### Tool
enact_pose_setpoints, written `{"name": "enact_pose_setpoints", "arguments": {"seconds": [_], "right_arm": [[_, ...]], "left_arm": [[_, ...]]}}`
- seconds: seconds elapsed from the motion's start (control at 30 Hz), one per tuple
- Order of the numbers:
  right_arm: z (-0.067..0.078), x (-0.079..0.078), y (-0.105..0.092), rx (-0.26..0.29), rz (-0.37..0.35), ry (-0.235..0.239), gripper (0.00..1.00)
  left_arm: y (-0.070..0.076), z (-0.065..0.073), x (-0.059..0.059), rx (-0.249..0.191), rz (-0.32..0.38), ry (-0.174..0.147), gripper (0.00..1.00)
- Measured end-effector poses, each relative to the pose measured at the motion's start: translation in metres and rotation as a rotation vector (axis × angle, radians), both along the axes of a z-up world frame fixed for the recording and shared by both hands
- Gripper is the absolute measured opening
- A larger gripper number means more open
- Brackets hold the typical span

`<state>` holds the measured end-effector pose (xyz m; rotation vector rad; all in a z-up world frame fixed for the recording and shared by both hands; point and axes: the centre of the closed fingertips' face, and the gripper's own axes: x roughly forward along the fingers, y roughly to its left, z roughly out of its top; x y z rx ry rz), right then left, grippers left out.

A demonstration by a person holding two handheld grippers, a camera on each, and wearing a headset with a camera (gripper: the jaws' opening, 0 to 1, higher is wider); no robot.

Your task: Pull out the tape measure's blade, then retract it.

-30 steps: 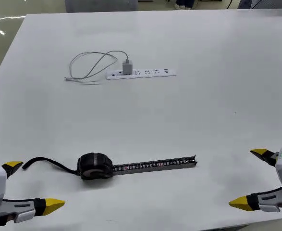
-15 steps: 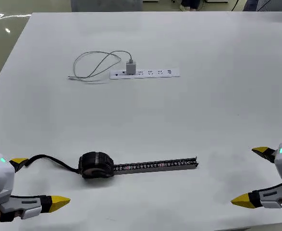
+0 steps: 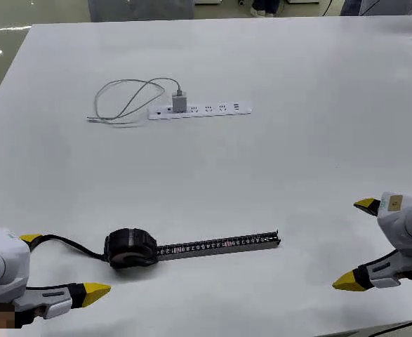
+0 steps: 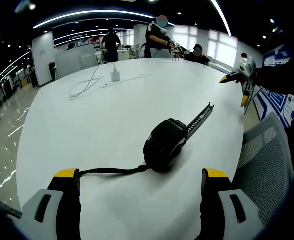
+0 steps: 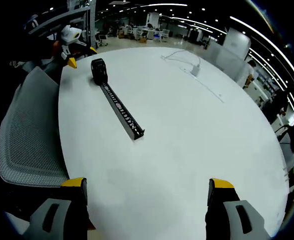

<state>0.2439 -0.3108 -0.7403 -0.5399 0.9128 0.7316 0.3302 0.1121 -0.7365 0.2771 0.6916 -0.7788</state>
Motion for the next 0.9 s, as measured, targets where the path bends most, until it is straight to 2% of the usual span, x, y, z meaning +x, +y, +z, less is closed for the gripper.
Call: {"name": "enact_pose_setpoints", "arguments": {"seconds": [0.07, 0.17, 0.23, 0.27, 0.43, 0.53, 0.57, 0.6, 0.77, 0.9], "right_arm": [[-0.003, 0.003, 0.002, -0.005, 0.025, 0.014, 0.99], [-0.005, 0.009, 0.004, -0.006, 0.063, 0.02, 0.99], [-0.004, 0.016, 0.006, -0.006, 0.081, 0.017, 0.99], [-0.002, 0.021, 0.006, -0.006, 0.088, 0.008, 0.99], [0.002, 0.03, 0.009, 0.012, 0.112, 0.005, 0.99], [-0.001, 0.037, 0.01, -0.014, 0.137, 0.008, 0.99], [-0.001, 0.039, 0.012, -0.009, 0.138, 0.01, 0.99], [-0.001, 0.041, 0.015, 0.0, 0.144, 0.017, 0.99], [-0.006, 0.05, 0.022, -0.005, 0.17, 0.014, 0.99], [-0.009, 0.05, 0.031, -0.01, 0.194, 0.022, 0.99]], "left_arm": [[-0.002, 0.003, 0.002, 0.008, 0.027, -0.037, 0.99], [-0.007, 0.002, 0.001, -0.008, 0.072, -0.024, 0.99], [-0.01, 0.001, 0.001, -0.011, 0.101, -0.027, 0.99], [-0.014, 0.0, 0.0, -0.019, 0.109, -0.015, 0.99], [-0.025, 0.001, 0.003, -0.012, 0.14, -0.053, 0.99], [-0.031, 0.001, 0.007, -0.028, 0.181, -0.066, 0.99], [-0.031, -0.001, 0.007, -0.013, 0.191, -0.066, 0.99], [-0.029, -0.002, 0.009, 0.015, 0.199, -0.092, 0.99], [-0.038, -0.003, 0.01, 0.002, 0.214, -0.088, 0.99], [-0.046, -0.004, 0.012, -0.01, 0.218, -0.082, 0.99]]}}
